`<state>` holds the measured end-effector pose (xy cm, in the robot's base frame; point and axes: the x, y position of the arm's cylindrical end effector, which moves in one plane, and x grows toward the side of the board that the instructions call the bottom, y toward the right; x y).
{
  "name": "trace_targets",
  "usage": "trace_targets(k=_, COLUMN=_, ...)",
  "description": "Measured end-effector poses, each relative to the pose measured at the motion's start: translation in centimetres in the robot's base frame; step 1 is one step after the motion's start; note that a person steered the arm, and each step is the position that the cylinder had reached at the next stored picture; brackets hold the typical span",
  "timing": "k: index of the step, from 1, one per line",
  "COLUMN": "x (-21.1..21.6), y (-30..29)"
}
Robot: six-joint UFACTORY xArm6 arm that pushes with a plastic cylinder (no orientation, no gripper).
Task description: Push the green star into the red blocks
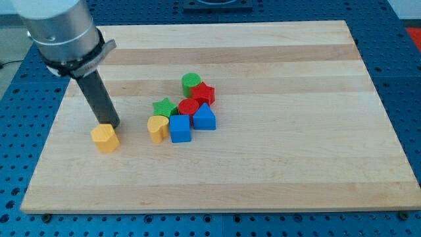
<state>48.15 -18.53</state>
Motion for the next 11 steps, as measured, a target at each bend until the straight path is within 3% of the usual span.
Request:
trace_targets(k=3, x=-1.8, y=11.5)
trace_targets(k=6, x=-1.8, y=18.0)
trace_targets(k=8, x=-4.0, y=24.0)
trace_targets(k=11, x=-4.7, y=27.2)
